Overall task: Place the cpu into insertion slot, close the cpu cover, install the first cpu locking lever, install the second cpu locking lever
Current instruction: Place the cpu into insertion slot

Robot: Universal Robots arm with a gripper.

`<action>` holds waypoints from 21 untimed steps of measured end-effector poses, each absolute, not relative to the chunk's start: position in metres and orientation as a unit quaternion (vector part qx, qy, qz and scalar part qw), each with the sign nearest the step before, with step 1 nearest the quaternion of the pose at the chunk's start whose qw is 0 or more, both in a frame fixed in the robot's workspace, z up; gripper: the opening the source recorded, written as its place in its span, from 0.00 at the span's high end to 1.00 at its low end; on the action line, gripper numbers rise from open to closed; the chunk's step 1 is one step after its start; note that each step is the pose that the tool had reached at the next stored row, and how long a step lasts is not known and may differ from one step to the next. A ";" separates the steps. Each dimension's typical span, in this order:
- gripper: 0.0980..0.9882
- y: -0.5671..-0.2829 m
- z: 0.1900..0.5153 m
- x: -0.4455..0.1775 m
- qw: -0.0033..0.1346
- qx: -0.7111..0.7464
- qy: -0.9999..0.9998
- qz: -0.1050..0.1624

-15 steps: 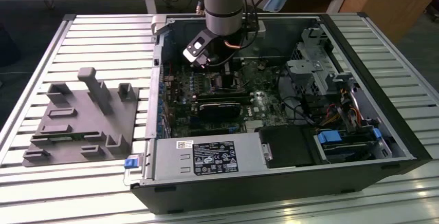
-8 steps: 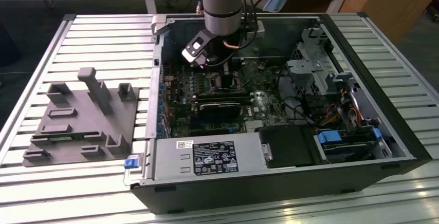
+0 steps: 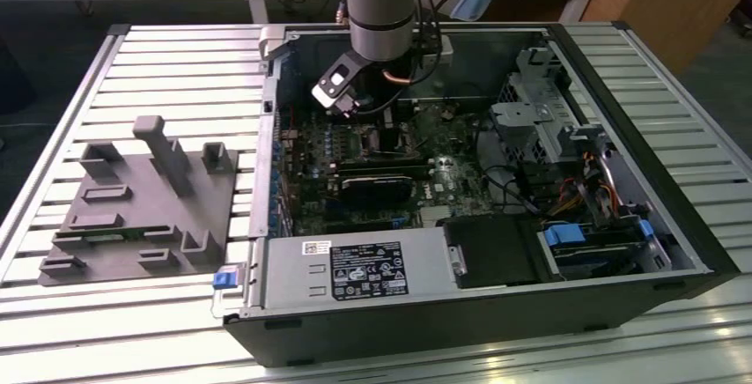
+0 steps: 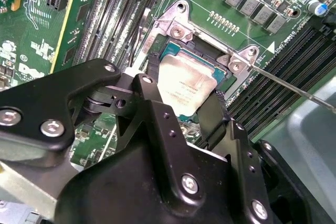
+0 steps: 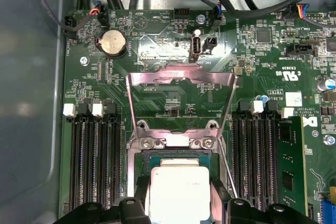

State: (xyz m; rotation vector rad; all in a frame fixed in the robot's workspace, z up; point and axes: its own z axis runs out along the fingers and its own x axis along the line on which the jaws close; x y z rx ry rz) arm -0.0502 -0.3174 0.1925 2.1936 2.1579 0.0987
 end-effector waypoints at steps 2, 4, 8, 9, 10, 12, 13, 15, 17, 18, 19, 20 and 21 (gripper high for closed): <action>0.51 -0.317 0.192 -0.050 0.031 0.710 0.703 0.032; 0.51 -0.317 0.192 -0.050 0.031 0.710 0.703 0.032; 0.51 -0.317 0.193 -0.050 0.031 0.710 0.703 0.032; 0.51 -0.318 0.192 -0.050 0.031 0.710 0.703 0.032; 0.51 -0.317 0.192 -0.050 0.031 0.710 0.703 0.032; 0.51 -0.318 0.192 -0.050 0.031 0.710 0.703 0.032; 0.51 -0.317 0.192 -0.050 0.031 0.710 0.703 0.032; 0.49 -0.317 0.192 -0.050 0.031 0.710 0.703 0.032; 0.42 -0.317 0.192 -0.050 0.031 0.710 0.703 0.032; 0.42 -0.317 0.192 -0.050 0.031 0.710 0.703 0.032; 0.42 -0.317 0.192 -0.050 0.031 0.710 0.703 0.032; 0.42 -0.317 0.192 -0.050 0.031 0.710 0.703 0.032; 0.42 -0.317 0.193 -0.050 0.031 0.710 0.703 0.032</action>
